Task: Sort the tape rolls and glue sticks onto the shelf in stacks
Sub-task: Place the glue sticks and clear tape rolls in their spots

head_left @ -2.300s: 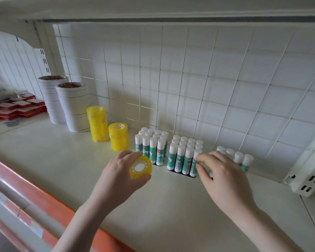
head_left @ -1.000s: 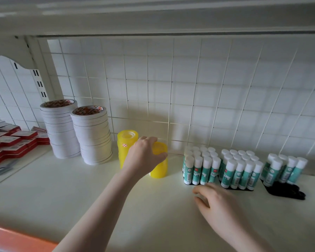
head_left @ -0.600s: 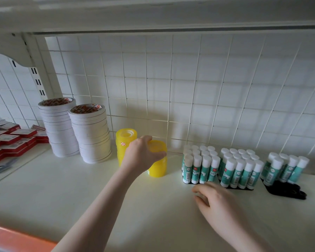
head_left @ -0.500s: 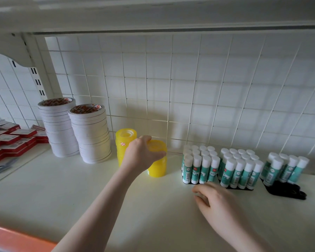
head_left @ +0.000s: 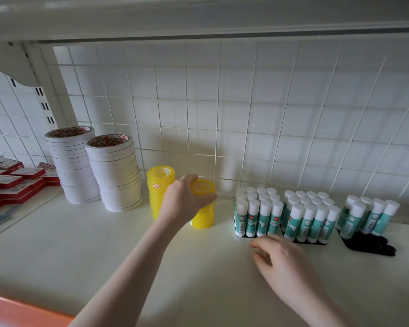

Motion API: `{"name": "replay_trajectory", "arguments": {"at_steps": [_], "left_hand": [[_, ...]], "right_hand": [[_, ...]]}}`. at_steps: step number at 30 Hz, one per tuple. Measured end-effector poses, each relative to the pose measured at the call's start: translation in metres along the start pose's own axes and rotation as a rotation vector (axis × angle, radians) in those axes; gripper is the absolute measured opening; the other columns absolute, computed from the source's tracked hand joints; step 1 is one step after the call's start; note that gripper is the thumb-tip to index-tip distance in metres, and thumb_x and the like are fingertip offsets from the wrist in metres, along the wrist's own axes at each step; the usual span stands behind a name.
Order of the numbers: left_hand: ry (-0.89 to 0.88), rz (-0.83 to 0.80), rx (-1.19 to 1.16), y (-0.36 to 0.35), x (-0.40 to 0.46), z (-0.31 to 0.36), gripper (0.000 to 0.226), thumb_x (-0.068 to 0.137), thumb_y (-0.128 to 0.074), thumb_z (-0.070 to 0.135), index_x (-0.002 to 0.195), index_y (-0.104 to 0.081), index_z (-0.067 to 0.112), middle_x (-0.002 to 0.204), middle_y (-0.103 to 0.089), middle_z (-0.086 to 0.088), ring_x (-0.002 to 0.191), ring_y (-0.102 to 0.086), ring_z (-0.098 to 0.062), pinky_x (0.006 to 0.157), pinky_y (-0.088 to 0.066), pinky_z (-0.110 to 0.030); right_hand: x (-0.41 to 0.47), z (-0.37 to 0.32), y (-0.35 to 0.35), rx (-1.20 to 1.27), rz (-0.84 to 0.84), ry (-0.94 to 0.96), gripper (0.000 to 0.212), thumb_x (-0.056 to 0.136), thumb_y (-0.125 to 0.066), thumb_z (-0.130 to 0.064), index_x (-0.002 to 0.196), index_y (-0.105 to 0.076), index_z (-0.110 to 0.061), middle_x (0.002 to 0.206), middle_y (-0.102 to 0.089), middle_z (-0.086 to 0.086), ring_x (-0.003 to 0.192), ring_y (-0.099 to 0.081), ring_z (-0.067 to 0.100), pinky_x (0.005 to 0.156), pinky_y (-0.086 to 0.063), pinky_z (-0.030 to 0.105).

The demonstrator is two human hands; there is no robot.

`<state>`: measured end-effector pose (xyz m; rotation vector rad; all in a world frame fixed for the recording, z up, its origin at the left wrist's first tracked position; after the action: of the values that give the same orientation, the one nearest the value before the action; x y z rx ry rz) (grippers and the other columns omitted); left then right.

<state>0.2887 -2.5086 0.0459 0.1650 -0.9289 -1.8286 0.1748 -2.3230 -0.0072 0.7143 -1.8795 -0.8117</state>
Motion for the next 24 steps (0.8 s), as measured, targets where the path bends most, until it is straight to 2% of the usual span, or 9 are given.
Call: {"name": "replay_trajectory", "arguments": {"at_steps": [7, 9, 12, 14, 18, 21, 24], "left_hand": [[-0.046, 0.027, -0.017, -0.002, -0.006, 0.001, 0.075, 0.072, -0.075, 0.042, 0.136, -0.045, 0.015, 0.126, -0.057, -0.006, 0.113, -0.053, -0.022, 0.092, -0.042, -0.03], [-0.073, 0.004, 0.024, -0.003, -0.009, 0.003, 0.079, 0.072, -0.074, 0.045, 0.138, -0.042, 0.015, 0.128, -0.055, -0.005, 0.114, -0.052, -0.021, 0.092, -0.041, -0.029], [-0.137, -0.008, 0.084, -0.001, -0.016, 0.009, 0.081, 0.074, -0.072, 0.046, 0.14, -0.037, 0.016, 0.134, -0.049, -0.003, 0.115, -0.05, -0.018, 0.09, -0.038, -0.024], [-0.181, -0.001, 0.137, 0.003, -0.022, 0.014, 0.08, 0.076, -0.07, 0.046, 0.141, -0.034, 0.016, 0.137, -0.045, -0.001, 0.116, -0.049, -0.017, 0.089, -0.036, -0.023], [-0.29, 0.103, 0.215, 0.018, -0.042, 0.026, 0.076, 0.077, -0.07, 0.041, 0.139, -0.038, 0.011, 0.137, -0.044, -0.006, 0.12, -0.045, -0.025, 0.095, -0.035, -0.027], [-0.336, 0.163, 0.269, 0.025, -0.058, 0.034, 0.072, 0.074, -0.074, 0.035, 0.134, -0.046, 0.006, 0.132, -0.049, -0.014, 0.12, -0.046, -0.034, 0.097, -0.037, -0.037], [-0.377, 0.188, 0.339, 0.019, -0.079, 0.042, 0.069, 0.069, -0.078, 0.032, 0.127, -0.052, 0.003, 0.123, -0.056, -0.018, 0.112, -0.051, -0.04, 0.089, -0.045, -0.044]], "right_hand": [[0.0, 0.001, 0.002, -0.028, -0.044, -0.027, 0.035, 0.047, -0.087, -0.006, 0.07, -0.069, -0.025, 0.062, -0.059, -0.012, 0.053, -0.056, 0.009, 0.048, -0.038, 0.017], [-0.002, 0.004, 0.003, -0.032, -0.063, -0.055, 0.032, 0.052, -0.086, -0.008, 0.074, -0.07, -0.024, 0.064, -0.06, -0.011, 0.055, -0.058, 0.011, 0.05, -0.041, 0.019], [-0.003, 0.004, 0.015, -0.094, -0.077, -0.115, 0.021, 0.074, -0.073, -0.017, 0.094, -0.071, -0.023, 0.083, -0.066, -0.008, 0.076, -0.062, 0.016, 0.063, -0.046, 0.028], [-0.002, 0.007, 0.023, -0.125, -0.089, -0.147, 0.024, 0.087, -0.06, -0.026, 0.109, -0.066, -0.026, 0.102, -0.065, -0.007, 0.095, -0.059, 0.015, 0.075, -0.043, 0.027], [-0.006, 0.02, 0.045, -0.205, -0.074, -0.212, 0.029, 0.092, -0.05, -0.033, 0.119, -0.059, -0.03, 0.115, -0.06, -0.009, 0.107, -0.055, 0.014, 0.083, -0.042, 0.026], [-0.021, 0.036, 0.062, -0.269, -0.065, -0.272, 0.03, 0.092, -0.051, -0.032, 0.121, -0.059, -0.028, 0.116, -0.061, -0.005, 0.106, -0.057, 0.018, 0.081, -0.041, 0.029], [-0.039, 0.057, 0.081, -0.325, -0.036, -0.327, 0.026, 0.085, -0.064, -0.024, 0.109, -0.068, -0.016, 0.101, -0.067, 0.005, 0.091, -0.062, 0.028, 0.073, -0.045, 0.033]]}}
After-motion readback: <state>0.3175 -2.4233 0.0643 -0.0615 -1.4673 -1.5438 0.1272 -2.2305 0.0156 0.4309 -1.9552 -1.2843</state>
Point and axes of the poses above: each hand's wrist, its own x-axis towards the middle knuckle, its own y-axis out of the back of the hand, z = x × y, the point moved 8 cm from there along x, towards the middle knuckle
